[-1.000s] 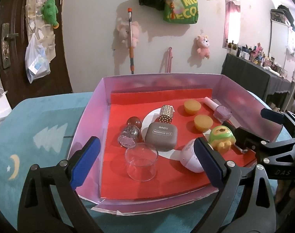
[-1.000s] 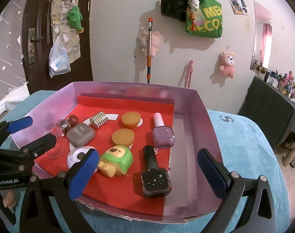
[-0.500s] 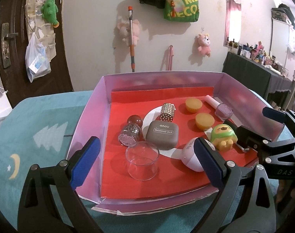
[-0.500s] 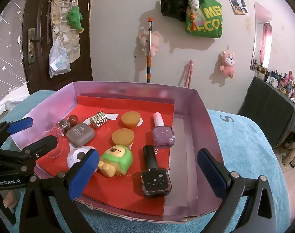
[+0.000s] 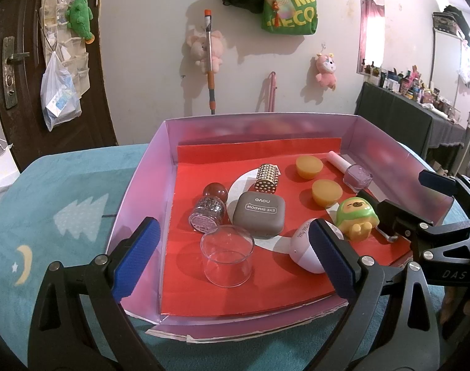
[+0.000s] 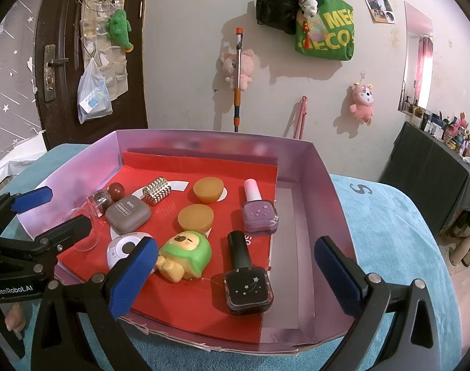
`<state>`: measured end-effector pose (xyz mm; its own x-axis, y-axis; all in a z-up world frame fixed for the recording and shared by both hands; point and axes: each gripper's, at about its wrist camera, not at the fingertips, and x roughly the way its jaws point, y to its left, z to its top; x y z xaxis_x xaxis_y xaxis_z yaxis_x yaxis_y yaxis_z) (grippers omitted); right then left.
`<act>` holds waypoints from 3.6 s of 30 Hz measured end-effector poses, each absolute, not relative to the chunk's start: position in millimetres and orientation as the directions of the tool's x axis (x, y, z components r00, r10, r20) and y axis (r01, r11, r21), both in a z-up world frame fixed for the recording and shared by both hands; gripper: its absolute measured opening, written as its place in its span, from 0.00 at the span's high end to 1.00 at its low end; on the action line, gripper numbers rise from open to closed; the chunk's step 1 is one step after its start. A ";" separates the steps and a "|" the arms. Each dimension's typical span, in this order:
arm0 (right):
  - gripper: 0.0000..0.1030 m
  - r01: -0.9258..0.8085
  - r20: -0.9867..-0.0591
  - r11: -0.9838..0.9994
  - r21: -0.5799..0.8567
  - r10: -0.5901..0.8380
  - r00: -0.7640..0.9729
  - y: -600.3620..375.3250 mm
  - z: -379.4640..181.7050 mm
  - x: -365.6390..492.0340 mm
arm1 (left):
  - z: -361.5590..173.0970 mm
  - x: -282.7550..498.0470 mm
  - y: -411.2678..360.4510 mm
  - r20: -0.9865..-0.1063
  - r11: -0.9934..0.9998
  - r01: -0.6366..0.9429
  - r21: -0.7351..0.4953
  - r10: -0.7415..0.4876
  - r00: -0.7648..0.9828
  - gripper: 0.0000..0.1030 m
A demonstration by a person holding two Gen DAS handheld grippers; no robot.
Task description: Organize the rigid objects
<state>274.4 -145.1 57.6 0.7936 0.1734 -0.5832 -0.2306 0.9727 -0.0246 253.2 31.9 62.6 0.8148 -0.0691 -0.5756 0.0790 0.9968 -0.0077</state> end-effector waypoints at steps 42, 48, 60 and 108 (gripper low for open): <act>0.00 -0.231 -0.584 0.973 -0.027 0.172 0.793 -145.0 58.1 274.2 | 63.8 253.7 32.2 -0.578 0.997 0.079 -0.006 -0.068 0.813 0.05; 0.00 -0.231 -0.584 0.973 -0.028 0.172 0.793 -144.9 58.2 274.2 | 64.0 253.8 32.1 -0.578 0.997 0.079 -0.006 -0.068 0.813 0.05; 0.00 -0.231 -0.584 0.973 -0.028 0.172 0.793 -144.6 58.5 274.1 | 64.4 253.9 32.1 -0.578 0.997 0.079 -0.006 -0.068 0.813 0.05; 0.00 -0.217 -0.713 0.976 0.004 0.155 0.684 -161.1 66.0 155.8 | 46.3 138.2 31.7 -0.750 0.998 0.007 -0.064 -0.053 0.659 0.05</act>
<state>155.8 -161.1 66.0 0.6838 0.1547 -0.7131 -0.2171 0.9761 0.0036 138.2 31.7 46.3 0.6594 -0.0528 -0.7499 0.0070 0.9979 -0.0640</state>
